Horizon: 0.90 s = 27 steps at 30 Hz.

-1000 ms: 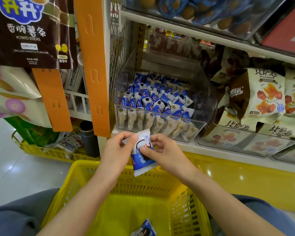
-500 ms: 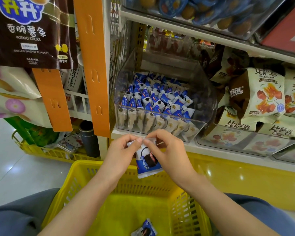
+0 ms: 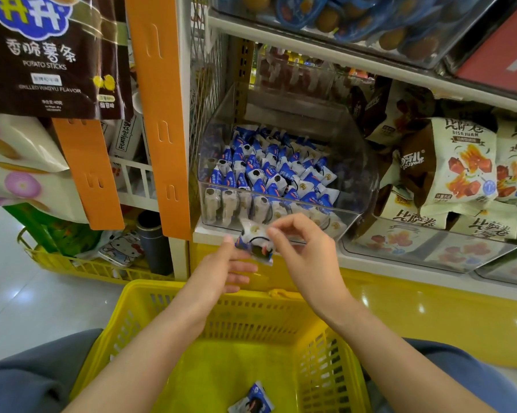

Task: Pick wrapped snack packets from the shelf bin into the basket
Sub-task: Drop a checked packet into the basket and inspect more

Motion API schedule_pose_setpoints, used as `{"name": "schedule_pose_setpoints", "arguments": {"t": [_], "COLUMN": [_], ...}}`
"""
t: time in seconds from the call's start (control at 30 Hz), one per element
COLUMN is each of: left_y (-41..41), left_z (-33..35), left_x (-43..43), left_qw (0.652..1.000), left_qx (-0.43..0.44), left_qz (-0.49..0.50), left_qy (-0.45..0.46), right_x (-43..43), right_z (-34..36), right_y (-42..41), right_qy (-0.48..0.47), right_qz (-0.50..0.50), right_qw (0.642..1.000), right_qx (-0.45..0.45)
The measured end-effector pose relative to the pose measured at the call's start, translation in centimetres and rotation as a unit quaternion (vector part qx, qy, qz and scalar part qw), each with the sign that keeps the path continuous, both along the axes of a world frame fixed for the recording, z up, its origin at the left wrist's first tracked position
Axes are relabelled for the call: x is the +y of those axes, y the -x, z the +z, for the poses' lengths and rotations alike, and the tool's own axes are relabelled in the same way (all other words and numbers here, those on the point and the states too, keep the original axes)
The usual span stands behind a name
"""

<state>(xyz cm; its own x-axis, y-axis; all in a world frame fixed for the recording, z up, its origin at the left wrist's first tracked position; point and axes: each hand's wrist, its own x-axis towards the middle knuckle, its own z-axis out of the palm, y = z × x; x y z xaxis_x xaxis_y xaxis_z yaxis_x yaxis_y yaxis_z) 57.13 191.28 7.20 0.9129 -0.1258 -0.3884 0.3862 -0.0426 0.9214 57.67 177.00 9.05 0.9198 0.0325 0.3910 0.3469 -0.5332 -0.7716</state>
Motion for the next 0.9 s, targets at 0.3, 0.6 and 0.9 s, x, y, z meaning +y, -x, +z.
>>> {"name": "schedule_pose_setpoints", "arguments": {"t": [0.3,0.6,0.9], "left_y": [-0.2,0.2,0.1], "left_z": [0.8,1.1,0.1], "left_x": [0.6,0.1,-0.1], "left_qw": [0.975,0.988,0.960], "left_qx": [-0.008,-0.085,-0.235], "left_qz": [0.124,0.100,0.085], "left_qy": [0.185,0.083,-0.123], "right_x": [0.3,1.1,1.0], "right_z": [-0.6,-0.3,0.2], "right_y": [0.7,0.5,0.3], "right_qy": [0.229,-0.139,-0.286], "right_qz": [0.154,0.048,0.027], "right_qw": [0.952,0.970,0.909], "right_qx": [-0.130,0.193,0.302]}}
